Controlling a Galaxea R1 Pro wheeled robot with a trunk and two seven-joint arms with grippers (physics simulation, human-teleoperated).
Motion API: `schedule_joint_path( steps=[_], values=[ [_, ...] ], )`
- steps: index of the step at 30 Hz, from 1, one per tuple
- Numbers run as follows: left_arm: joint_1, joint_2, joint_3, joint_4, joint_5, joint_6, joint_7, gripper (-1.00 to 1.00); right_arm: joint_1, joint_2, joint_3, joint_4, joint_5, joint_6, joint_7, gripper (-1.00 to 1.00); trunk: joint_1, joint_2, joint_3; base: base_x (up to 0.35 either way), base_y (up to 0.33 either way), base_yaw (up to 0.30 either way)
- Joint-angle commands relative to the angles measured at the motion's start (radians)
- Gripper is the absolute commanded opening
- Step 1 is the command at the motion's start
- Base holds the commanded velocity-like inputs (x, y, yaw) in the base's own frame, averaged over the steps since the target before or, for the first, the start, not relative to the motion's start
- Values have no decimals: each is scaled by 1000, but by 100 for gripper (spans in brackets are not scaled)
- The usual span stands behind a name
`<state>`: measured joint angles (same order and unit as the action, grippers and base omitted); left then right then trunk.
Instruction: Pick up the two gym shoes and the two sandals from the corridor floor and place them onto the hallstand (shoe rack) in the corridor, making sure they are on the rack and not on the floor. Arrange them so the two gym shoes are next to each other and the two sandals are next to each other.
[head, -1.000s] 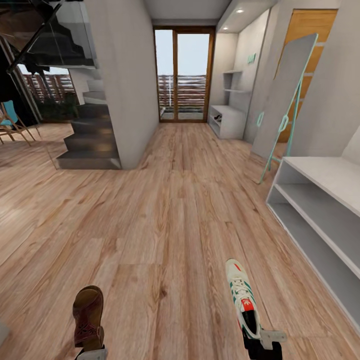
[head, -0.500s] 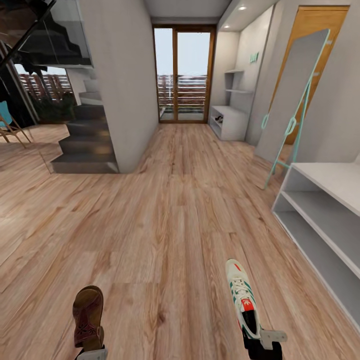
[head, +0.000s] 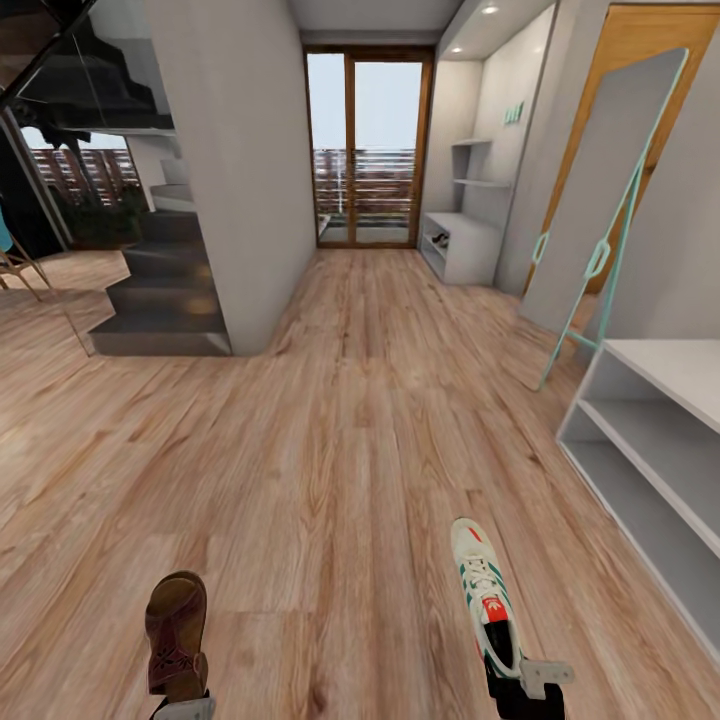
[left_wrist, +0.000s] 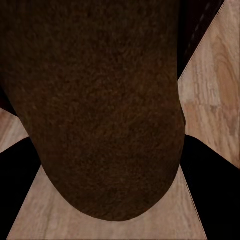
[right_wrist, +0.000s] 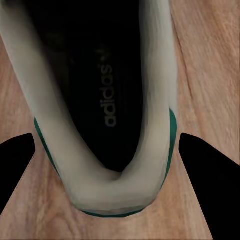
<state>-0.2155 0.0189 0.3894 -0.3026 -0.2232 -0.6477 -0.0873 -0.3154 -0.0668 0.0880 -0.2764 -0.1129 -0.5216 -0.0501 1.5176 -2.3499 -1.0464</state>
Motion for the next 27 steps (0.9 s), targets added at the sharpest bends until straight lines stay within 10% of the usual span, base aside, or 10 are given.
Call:
schedule_joint_path(
  steps=[1,27],
  values=[
    [-1,0,8,0,-2,-3,-9,-100,-1,-1,9,0,-10,-3,-4,-100,0,0,-1,337,0,0],
    [-1,-1,9,0,-2,-3,-9,-100,-1,-1,9,0,-8,-4,-5,-100,0,0,-1,337,0,0]
  ],
)
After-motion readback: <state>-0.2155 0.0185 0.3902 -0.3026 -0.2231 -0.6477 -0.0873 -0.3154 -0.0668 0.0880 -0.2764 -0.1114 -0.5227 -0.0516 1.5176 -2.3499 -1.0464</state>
